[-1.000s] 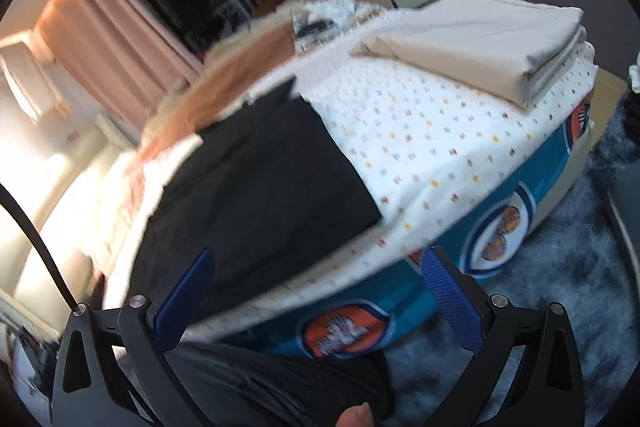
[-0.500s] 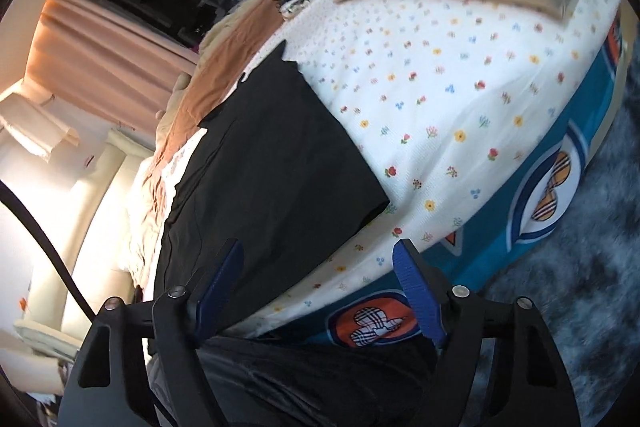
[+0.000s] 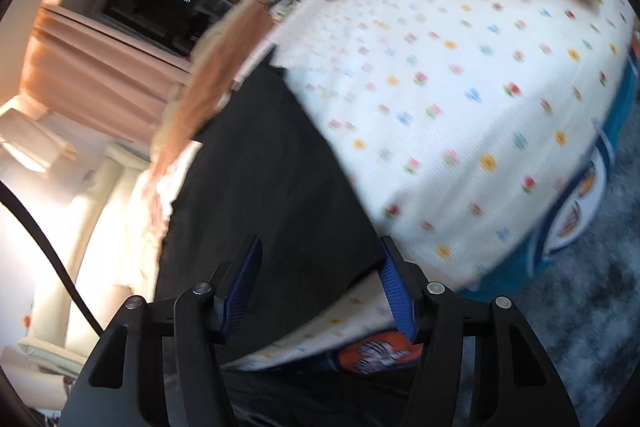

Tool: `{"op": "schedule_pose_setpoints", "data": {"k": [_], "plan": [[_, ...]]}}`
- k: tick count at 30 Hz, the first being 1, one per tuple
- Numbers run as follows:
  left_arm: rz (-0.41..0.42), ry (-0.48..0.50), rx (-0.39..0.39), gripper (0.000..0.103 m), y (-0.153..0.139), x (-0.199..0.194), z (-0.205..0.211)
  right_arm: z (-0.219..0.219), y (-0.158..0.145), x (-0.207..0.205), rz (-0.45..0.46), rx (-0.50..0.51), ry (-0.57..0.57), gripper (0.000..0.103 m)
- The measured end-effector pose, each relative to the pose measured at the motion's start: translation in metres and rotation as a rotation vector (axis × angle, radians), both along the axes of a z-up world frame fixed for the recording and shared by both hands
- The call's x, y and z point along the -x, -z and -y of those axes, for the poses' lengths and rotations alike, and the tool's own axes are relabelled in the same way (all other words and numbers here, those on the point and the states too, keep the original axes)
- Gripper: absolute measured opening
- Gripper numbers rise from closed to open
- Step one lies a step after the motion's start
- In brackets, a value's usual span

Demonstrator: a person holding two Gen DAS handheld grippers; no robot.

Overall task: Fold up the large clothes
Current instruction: 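Close both tools on the jacket hem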

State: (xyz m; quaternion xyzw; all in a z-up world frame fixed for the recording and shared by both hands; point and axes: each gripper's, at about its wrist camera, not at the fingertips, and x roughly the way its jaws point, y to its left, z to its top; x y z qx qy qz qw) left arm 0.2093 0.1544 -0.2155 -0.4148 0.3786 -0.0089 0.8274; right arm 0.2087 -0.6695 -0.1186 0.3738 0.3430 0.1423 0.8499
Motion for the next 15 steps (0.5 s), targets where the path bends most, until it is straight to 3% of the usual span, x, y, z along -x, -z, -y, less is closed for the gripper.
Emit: {"op": "schedule_pose_setpoints", "data": {"k": [4, 10, 15], "plan": [[-0.005, 0.010, 0.047, 0.076, 0.003, -0.006, -0.001, -0.003, -0.007, -0.002, 0.058, -0.026, -0.041, 0.055], [-0.018, 0.047, 0.117, 0.076, 0.007, -0.019, 0.004, -0.006, 0.004, -0.011, 0.017, -0.018, -0.028, 0.055], [0.030, 0.059, 0.254, 0.076, 0.007, -0.024, 0.004, -0.010, 0.005, -0.023, 0.038, -0.057, -0.024, 0.055]]}}
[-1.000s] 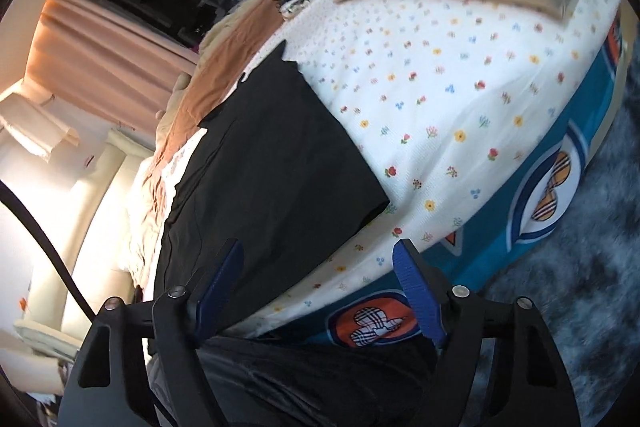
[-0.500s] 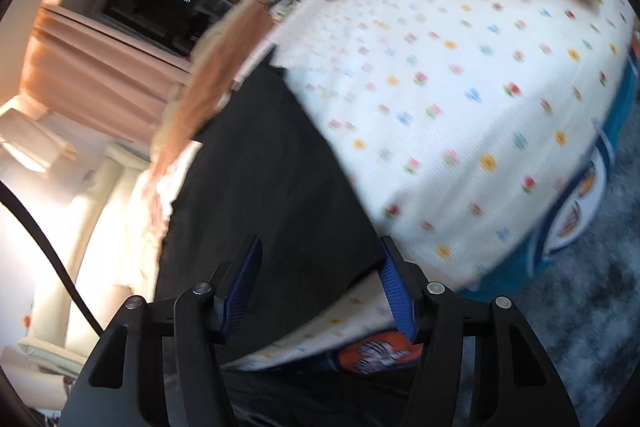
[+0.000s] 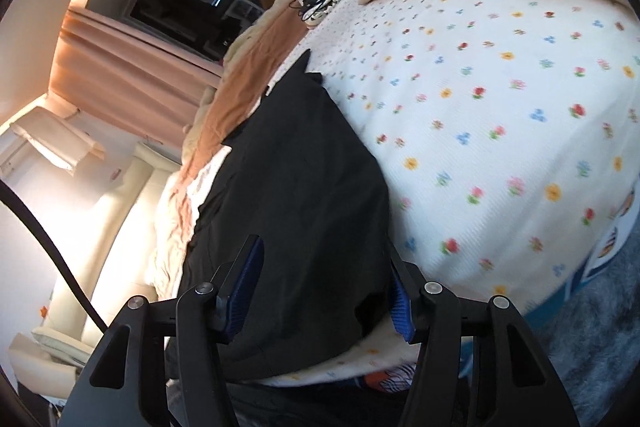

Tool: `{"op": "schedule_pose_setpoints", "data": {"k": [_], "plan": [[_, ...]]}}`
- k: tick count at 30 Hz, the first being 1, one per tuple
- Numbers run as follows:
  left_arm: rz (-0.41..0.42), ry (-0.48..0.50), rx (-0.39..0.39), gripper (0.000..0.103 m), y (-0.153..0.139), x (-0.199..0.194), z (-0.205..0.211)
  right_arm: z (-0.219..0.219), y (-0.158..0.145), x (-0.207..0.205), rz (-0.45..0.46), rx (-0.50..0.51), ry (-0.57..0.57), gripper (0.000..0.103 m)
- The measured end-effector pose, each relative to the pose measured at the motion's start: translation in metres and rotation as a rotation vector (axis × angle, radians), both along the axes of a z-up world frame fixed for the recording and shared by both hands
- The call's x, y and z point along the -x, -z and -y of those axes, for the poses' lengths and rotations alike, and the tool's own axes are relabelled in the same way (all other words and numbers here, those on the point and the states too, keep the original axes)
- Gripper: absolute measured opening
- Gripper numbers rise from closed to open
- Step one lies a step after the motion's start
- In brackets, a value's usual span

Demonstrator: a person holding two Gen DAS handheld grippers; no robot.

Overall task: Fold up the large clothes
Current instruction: 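Close both tools on the jacket hem, then lift the hem with both tools and fold it over toward the collar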

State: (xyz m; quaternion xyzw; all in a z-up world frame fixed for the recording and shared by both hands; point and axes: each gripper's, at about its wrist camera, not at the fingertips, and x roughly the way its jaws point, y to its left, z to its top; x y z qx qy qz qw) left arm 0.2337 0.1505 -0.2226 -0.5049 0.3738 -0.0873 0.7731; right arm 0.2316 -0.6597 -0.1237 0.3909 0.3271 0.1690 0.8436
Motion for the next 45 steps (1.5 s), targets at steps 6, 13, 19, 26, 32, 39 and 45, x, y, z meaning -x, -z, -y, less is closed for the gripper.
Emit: {"op": "schedule_pose_setpoints", "data": {"k": [6, 13, 19, 26, 32, 39, 45], "plan": [[0.104, 0.005, 0.055, 0.076, -0.014, -0.006, 0.004, -0.019, 0.006, -0.014, 0.007, -0.029, -0.007, 0.055], [0.024, -0.012, -0.029, 0.076, -0.014, -0.017, 0.007, -0.022, 0.005, -0.009, -0.012, 0.050, 0.044, 0.055], [-0.039, -0.054, -0.048, 0.062, 0.001, -0.017, 0.004, -0.020, -0.005, -0.012, -0.080, 0.142, 0.111, 0.054], [-0.056, -0.073, -0.086, 0.057, 0.007, -0.035, 0.008, -0.032, -0.006, -0.027, -0.103, 0.087, 0.078, 0.050], [-0.087, -0.111, -0.084, 0.010, 0.016, -0.038, 0.006, -0.022, -0.001, -0.029, -0.120, 0.022, 0.118, 0.006], [0.041, -0.143, -0.047, 0.005, -0.010, -0.020, -0.003, -0.025, -0.036, -0.014, 0.009, 0.004, 0.105, 0.001], [0.161, -0.171, -0.013, 0.005, -0.053, -0.006, -0.016, -0.030, -0.083, 0.002, 0.135, -0.031, 0.058, 0.001]]}}
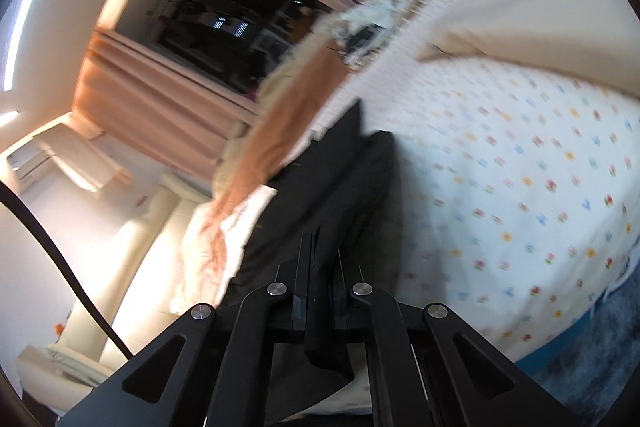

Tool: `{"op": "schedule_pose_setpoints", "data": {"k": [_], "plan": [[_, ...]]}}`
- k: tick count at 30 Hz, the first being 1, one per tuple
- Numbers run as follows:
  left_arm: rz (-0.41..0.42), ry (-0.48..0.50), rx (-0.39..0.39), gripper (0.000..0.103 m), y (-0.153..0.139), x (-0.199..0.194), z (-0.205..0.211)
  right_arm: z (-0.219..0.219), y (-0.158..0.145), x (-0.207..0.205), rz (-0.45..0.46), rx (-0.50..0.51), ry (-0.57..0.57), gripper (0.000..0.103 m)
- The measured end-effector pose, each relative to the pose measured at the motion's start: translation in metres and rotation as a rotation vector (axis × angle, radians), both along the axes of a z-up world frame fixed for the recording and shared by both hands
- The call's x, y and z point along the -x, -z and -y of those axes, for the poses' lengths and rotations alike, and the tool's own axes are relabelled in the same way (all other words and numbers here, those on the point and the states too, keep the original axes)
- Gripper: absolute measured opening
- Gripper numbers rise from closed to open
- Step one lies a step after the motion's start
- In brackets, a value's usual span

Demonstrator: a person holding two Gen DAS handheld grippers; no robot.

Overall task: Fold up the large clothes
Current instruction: 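Lift the hem with both tools and fold it over toward the collar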

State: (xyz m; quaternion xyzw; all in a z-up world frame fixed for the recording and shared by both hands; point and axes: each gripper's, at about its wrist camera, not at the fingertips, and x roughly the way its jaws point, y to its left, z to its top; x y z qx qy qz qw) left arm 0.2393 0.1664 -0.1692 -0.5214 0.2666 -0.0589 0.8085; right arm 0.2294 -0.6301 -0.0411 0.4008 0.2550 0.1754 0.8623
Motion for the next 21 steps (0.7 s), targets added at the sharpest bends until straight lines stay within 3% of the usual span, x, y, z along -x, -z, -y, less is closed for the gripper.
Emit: {"op": "schedule_pose_setpoints", "data": {"k": [13, 21], "plan": [[0.225, -0.052, 0.020, 0.005, -0.100, 0.061, -0.020, 0.005, -0.082, 0.069, 0.225, -0.054, -0.060, 0.001], [0.374, -0.089, 0.005, 0.005, -0.166, 0.119, -0.025, 0.012, -0.105, 0.111, 0.336, -0.132, -0.097, 0.001]]}}
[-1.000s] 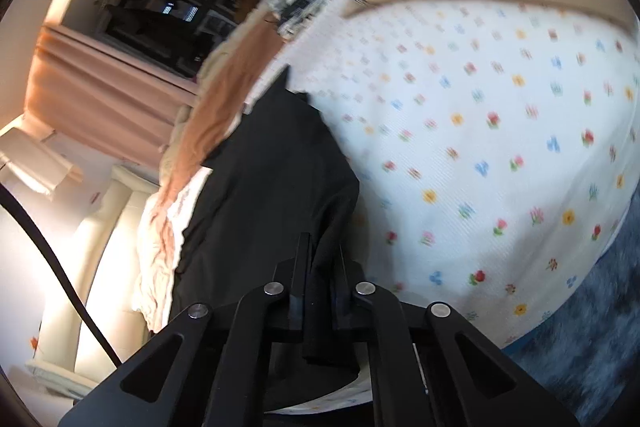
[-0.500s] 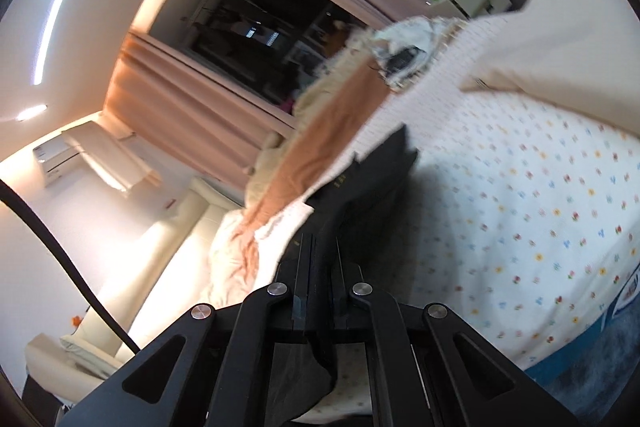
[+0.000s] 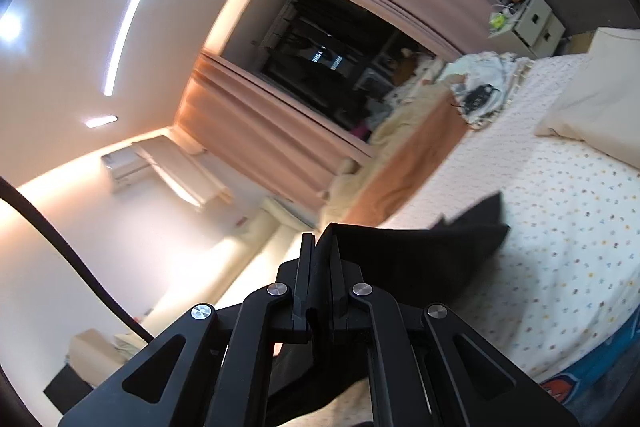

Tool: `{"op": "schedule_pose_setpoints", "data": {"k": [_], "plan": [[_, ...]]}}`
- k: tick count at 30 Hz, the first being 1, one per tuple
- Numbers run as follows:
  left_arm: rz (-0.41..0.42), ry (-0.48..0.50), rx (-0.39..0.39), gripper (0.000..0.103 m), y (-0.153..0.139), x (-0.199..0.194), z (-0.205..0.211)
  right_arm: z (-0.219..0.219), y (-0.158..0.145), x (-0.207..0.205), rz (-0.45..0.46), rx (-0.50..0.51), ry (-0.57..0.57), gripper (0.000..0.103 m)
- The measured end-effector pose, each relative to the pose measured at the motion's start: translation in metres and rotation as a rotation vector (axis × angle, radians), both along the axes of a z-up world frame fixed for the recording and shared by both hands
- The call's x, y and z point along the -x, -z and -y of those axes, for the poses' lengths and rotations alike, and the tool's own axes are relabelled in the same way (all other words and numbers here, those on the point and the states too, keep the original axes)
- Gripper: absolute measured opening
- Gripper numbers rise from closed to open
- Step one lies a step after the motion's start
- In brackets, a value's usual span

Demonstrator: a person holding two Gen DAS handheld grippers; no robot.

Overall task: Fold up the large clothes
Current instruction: 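Lift the hem with both tools and fold it over toward the collar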

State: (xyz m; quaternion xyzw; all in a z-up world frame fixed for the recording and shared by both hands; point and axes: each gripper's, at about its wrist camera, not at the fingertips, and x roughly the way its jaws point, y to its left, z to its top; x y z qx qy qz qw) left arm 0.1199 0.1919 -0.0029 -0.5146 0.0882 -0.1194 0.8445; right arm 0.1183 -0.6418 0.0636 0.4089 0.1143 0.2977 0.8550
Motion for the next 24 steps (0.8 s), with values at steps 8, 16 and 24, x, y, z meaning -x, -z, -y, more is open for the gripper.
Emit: {"op": "schedule_pose_setpoints", "data": {"k": [8, 16, 24], "plan": [[0.061, -0.027, -0.010, 0.005, -0.036, 0.030, -0.004, 0.006, 0.013, 0.006, 0.046, -0.031, -0.006, 0.001], [0.026, -0.028, -0.019, 0.005, -0.043, -0.009, -0.010, 0.001, 0.016, -0.041, 0.010, -0.032, 0.017, 0.001], [-0.019, -0.041, -0.033, 0.005, -0.046, -0.080, -0.022, -0.015, -0.010, -0.091, -0.024, -0.010, 0.042, 0.001]]}}
